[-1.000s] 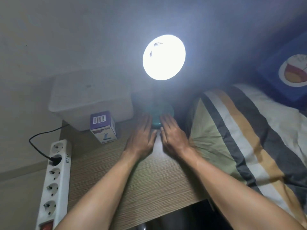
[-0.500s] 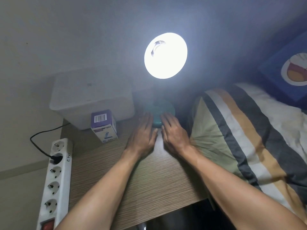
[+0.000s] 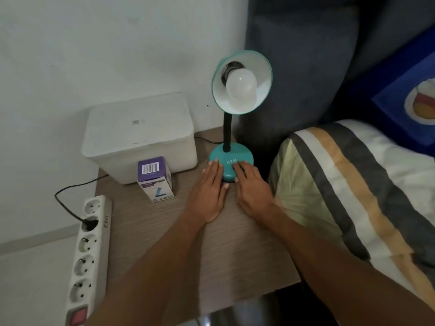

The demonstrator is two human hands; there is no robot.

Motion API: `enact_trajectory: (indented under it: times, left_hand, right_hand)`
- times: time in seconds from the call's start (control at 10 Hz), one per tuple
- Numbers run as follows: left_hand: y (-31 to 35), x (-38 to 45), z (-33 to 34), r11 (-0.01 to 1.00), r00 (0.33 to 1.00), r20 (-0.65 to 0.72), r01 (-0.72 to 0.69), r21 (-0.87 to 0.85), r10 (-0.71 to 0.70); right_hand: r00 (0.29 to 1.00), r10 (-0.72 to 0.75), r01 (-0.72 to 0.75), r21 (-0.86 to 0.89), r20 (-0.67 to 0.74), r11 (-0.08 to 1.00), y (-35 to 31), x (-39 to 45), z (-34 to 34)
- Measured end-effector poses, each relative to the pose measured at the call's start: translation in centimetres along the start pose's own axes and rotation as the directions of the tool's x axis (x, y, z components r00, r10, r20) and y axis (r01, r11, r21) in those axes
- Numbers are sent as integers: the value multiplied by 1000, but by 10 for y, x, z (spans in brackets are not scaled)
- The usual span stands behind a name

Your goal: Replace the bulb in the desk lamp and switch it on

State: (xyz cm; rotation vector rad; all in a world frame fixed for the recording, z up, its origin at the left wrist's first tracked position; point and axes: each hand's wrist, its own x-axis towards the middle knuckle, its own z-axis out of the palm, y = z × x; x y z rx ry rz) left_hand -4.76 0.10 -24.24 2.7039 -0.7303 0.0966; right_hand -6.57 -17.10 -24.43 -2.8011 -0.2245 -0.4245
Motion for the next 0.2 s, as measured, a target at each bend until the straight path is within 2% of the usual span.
enact_trajectory:
  times: [0.1, 0.2]
  left_hand:
    - [5, 3, -12, 997, 994, 105, 10, 80, -19]
    - [13, -9, -23, 999, 989, 142, 26, 40, -32]
  right_hand:
    - [993, 39, -48, 82, 110, 995, -7, 10, -19]
    - [985, 70, -96, 166, 155, 981, -10, 10, -40]
